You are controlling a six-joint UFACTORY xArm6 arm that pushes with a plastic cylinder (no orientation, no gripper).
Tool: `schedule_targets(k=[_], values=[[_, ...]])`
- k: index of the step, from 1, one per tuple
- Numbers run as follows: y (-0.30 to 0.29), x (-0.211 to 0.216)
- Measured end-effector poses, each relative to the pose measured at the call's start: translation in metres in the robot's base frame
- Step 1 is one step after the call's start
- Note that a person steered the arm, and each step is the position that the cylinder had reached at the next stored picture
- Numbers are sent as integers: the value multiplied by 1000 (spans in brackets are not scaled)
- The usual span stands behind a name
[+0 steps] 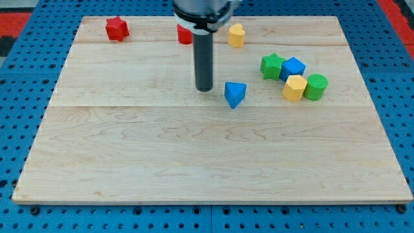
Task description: Push yellow heart diagonally above blue triangle
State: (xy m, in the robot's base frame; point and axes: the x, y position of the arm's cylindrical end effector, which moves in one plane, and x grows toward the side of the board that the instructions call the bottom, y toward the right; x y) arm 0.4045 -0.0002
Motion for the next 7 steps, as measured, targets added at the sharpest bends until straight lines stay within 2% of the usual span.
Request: schedule_targets(k=[2,3,4,5,6,7], values=[[98,4],[87,-18],[-15,-65],[-68,-125],[-112,-154],[-80,-174]])
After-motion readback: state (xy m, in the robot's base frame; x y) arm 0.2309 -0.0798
